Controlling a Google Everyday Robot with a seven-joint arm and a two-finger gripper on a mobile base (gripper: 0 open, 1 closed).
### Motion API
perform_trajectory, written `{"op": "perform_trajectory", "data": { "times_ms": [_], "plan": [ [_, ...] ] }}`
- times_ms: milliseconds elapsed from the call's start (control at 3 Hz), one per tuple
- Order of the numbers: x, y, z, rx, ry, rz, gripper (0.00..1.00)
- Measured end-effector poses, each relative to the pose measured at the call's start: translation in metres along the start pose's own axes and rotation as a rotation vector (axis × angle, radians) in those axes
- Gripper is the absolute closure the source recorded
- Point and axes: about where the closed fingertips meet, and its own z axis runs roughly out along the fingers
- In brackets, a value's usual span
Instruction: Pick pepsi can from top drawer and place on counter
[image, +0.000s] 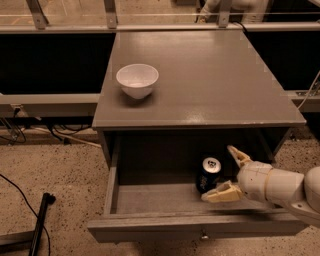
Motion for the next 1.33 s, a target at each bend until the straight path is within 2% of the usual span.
{"op": "perform_trajectory", "data": {
  "times_ms": [333, 667, 1333],
  "plan": [
    [0.003, 0.001, 0.014, -0.027, -0.020, -0.008, 0.00],
    [0.004, 0.001, 0.024, -0.038, -0.030, -0.013, 0.18],
    [0.002, 0.003, 0.037, -0.047, -0.055, -0.018, 0.64]
  ]
}}
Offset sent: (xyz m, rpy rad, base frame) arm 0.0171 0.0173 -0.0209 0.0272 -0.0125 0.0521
